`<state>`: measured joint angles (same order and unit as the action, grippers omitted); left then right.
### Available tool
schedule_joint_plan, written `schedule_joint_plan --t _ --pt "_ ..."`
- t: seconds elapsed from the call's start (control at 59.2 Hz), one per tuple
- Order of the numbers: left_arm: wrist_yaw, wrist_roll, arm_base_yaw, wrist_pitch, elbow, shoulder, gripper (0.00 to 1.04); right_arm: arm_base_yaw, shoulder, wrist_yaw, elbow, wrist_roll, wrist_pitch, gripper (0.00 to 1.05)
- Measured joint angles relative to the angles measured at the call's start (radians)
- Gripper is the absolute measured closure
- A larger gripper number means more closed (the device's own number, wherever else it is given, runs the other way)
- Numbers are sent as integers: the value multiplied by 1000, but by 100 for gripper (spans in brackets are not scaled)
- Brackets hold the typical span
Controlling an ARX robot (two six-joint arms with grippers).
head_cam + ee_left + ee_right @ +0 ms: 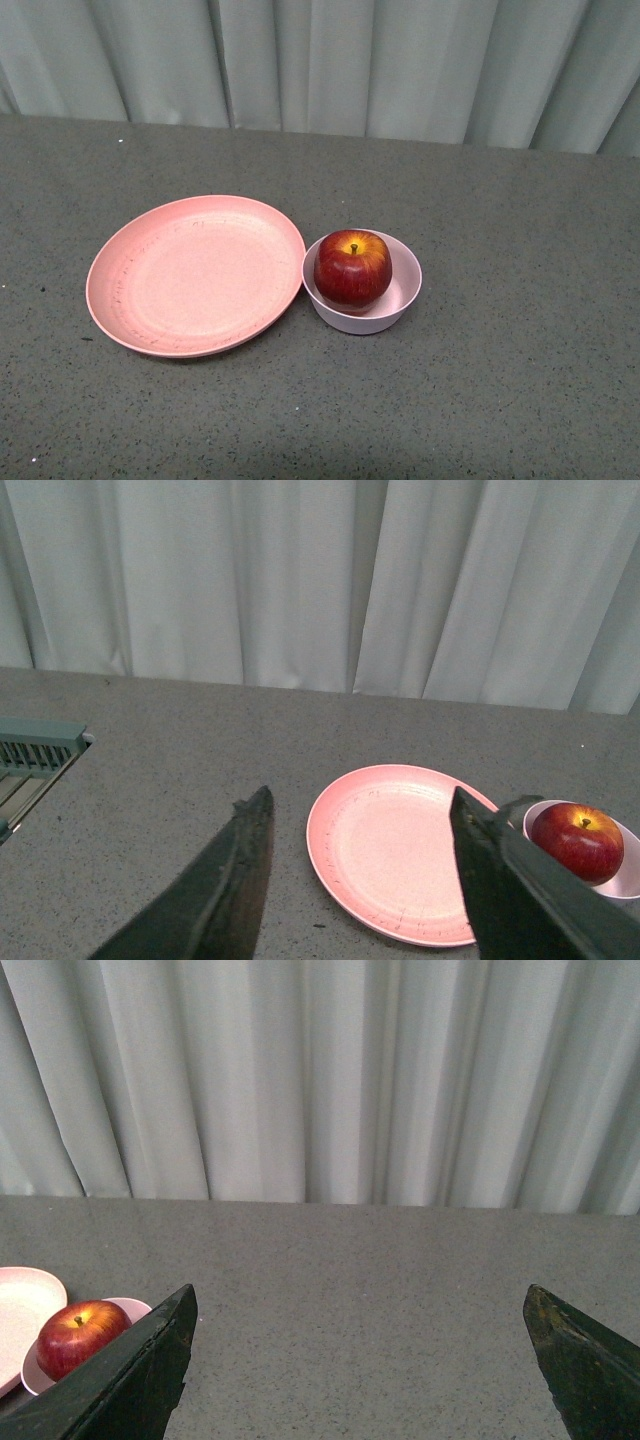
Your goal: Move apple from plate to bowl
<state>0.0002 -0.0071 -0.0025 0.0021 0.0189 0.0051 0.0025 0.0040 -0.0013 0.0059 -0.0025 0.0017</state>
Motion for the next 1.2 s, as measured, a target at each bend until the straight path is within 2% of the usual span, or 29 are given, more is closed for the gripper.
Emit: schedule_joint_plan --t 0.152,0.253,0.321,1.2 --pt "0 0 0 0 0 0 21 0 0 0 0 0 0 9" --pt "0 2 0 0 0 0 5 0 0 0 0 0 0 9" --pt "0 2 0 0 0 0 7 0 0 0 0 0 0 9" --pt "0 2 0 0 0 0 7 0 0 0 0 0 0 9"
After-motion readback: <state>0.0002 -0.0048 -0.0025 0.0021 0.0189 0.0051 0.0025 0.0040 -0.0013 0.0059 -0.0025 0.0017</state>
